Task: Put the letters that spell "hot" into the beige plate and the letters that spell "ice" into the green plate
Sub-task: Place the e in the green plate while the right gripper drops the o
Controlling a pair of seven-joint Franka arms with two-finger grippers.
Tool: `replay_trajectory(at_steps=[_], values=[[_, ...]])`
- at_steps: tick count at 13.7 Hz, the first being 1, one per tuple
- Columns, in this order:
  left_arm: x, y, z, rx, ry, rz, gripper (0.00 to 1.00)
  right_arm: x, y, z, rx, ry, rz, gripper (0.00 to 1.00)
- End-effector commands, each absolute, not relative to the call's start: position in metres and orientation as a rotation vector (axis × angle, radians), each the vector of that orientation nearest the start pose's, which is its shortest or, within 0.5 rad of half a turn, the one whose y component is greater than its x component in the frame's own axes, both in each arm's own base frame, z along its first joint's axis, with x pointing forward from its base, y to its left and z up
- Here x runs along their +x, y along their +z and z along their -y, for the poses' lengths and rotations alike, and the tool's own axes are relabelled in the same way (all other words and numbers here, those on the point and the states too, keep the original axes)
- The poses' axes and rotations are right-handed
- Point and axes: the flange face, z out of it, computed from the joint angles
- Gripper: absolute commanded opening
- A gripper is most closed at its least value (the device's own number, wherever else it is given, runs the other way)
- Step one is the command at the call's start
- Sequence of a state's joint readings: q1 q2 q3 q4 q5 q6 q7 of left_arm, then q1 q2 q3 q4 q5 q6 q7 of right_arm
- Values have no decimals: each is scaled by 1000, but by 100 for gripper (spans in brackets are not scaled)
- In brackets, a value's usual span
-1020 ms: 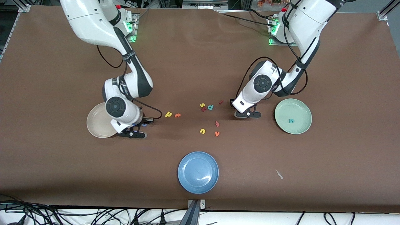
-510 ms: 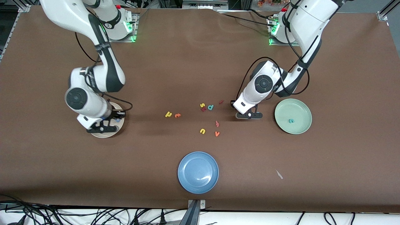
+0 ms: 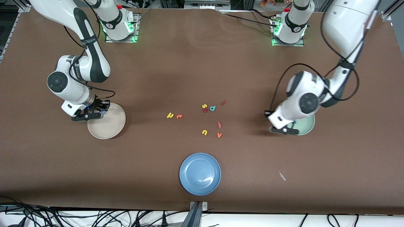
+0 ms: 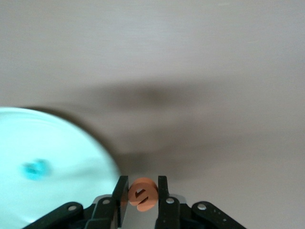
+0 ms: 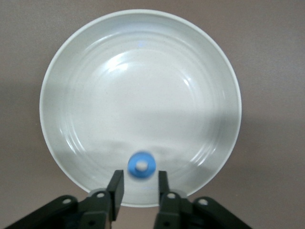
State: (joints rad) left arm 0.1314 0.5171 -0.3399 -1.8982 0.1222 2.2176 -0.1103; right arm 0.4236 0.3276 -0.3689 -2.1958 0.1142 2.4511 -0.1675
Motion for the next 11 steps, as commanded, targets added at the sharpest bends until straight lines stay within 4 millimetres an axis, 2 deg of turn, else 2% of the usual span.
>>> replay_trajectory(at_steps=[1, 2, 3, 4, 5, 7, 9, 10, 11], values=[[607, 220, 57, -3140, 293, -403, 0, 550, 252, -29, -3122, 41, 168, 100], [604, 207, 52, -3145, 322, -403, 0, 554, 256, -32, -3113, 30, 159, 100], [603, 204, 52, -3132, 328, -419, 4, 556, 257, -32, -3112, 42, 140, 100], [603, 204, 51, -3128, 332, -421, 26, 562, 261, -38, -3110, 36, 96, 100], [603, 204, 51, -3128, 332, -419, 99, 565, 265, -48, -3097, 21, -2, 100], [602, 206, 55, -3129, 339, -410, 100, 573, 261, -86, -3077, 25, -205, 100], [604, 217, 63, -3133, 321, -418, 100, 578, 258, -128, -3043, 32, -405, 100], [602, 223, 76, -3131, 333, -444, 100, 581, 257, -145, -3019, 34, -515, 100], [597, 231, 100, -3142, 352, -443, 100, 583, 254, -164, -2998, 43, -611, 100]])
